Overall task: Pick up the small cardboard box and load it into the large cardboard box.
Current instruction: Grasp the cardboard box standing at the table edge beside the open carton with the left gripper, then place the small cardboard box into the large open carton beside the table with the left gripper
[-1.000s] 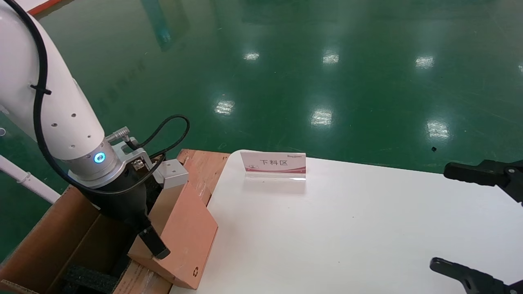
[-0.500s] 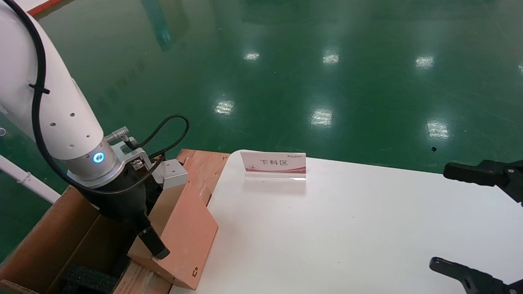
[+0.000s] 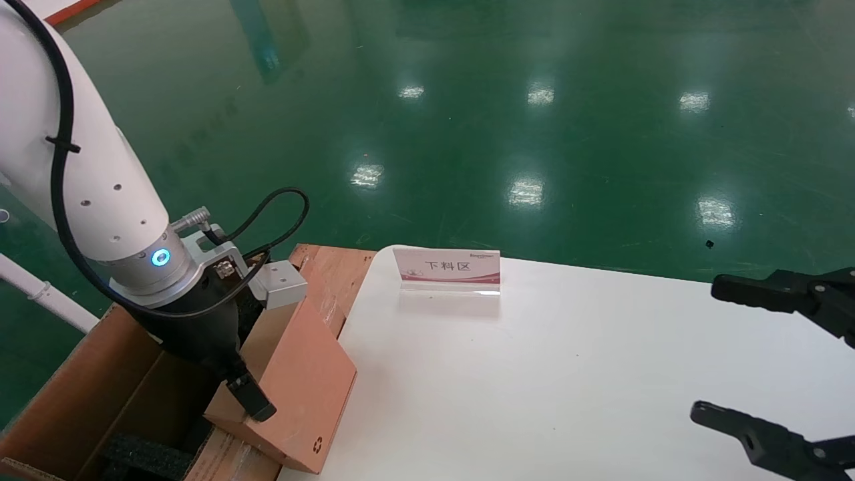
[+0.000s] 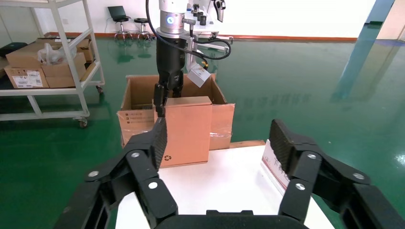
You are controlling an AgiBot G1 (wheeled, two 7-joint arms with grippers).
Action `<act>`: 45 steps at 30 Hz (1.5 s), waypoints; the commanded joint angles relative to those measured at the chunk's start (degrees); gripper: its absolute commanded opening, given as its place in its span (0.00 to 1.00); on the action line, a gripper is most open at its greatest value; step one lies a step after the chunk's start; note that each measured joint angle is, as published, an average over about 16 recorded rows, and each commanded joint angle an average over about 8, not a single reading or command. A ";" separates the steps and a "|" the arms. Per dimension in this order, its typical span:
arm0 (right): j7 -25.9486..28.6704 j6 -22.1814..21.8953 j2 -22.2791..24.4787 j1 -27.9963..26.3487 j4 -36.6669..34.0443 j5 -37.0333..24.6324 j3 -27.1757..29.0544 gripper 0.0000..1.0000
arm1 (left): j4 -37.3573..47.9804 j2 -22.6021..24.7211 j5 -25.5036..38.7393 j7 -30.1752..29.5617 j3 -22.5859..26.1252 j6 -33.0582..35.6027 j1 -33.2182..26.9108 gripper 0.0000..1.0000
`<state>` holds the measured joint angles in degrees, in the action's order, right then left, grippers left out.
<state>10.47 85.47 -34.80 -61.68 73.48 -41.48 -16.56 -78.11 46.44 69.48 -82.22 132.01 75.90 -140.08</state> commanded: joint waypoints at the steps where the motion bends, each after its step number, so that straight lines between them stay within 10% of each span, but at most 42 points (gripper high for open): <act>1: 0.00 0.00 0.00 0.00 0.00 0.00 0.00 0.00 | 0.00 -0.01 -0.01 0.01 -0.01 0.01 -0.01 0.00; 23: -0.02 0.02 0.00 -0.02 -0.04 0.01 -0.03 0.00 | 1.10 -0.82 -2.75 6.25 -2.53 0.12 -1.40 0.00; 45: -0.07 0.00 0.03 -0.05 -0.06 0.06 -0.11 0.00 | 3.41 -12.44 -1.33 12.28 -12.24 11.19 -25.10 0.00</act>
<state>10.40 85.46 -34.78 -61.74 73.42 -41.42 -16.66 -74.91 33.94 68.64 -70.10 119.09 86.92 -164.32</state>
